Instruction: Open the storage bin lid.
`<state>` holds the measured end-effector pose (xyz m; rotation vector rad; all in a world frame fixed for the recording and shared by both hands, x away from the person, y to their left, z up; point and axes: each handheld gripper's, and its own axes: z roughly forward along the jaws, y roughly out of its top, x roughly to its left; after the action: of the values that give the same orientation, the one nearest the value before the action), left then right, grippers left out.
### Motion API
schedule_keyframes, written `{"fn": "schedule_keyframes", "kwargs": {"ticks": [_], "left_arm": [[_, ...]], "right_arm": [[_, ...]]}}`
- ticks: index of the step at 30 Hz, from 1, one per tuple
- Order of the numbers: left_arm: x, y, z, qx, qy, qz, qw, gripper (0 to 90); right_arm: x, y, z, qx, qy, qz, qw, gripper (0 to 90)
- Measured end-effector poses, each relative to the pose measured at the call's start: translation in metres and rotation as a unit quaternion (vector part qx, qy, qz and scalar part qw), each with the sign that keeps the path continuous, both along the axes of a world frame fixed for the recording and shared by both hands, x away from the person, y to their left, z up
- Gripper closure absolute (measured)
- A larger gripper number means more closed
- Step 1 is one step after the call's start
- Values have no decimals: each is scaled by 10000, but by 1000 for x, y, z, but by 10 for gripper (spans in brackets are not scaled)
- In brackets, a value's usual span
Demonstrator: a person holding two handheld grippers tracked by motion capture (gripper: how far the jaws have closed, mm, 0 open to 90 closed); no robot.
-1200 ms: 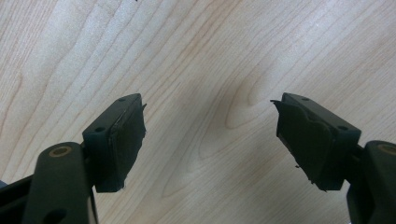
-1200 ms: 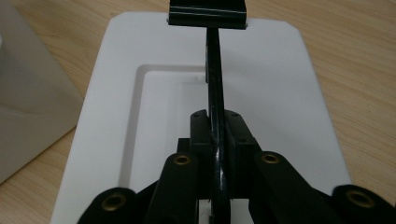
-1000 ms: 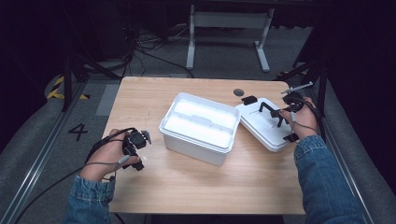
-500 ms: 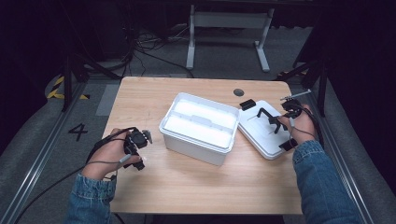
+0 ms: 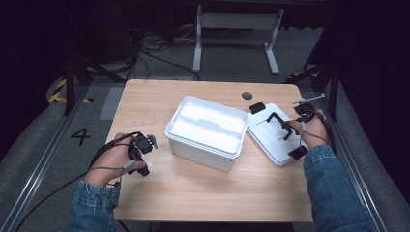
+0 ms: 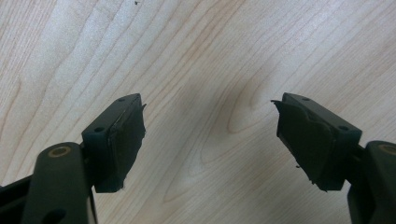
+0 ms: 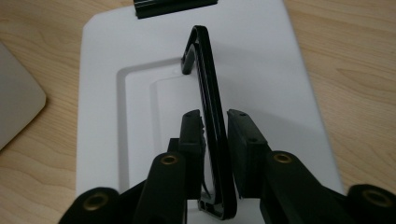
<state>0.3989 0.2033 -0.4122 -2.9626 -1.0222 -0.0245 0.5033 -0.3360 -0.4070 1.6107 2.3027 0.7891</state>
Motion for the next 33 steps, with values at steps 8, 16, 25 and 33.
{"fn": "schedule_keyframes", "kwargs": {"ticks": [8, 16, 25, 33], "left_arm": [[2, -2, 0, -2, 9, -11, 10000, 242], [6, -6, 0, 33, 23, -72, 10000, 242], [7, -6, -1, 6, -12, -54, 10000, 241], [2, -5, -1, -103, -81, -123, 9998, 239]], "right_arm": [[-5, -3, 11, 64, -291, -58, 9995, 638], [-18, 6, 26, 109, -591, 179, 9980, 611], [-40, 24, 45, 108, -809, 609, 9948, 579], [-66, 38, 59, 216, -921, 942, 9910, 553]]}}
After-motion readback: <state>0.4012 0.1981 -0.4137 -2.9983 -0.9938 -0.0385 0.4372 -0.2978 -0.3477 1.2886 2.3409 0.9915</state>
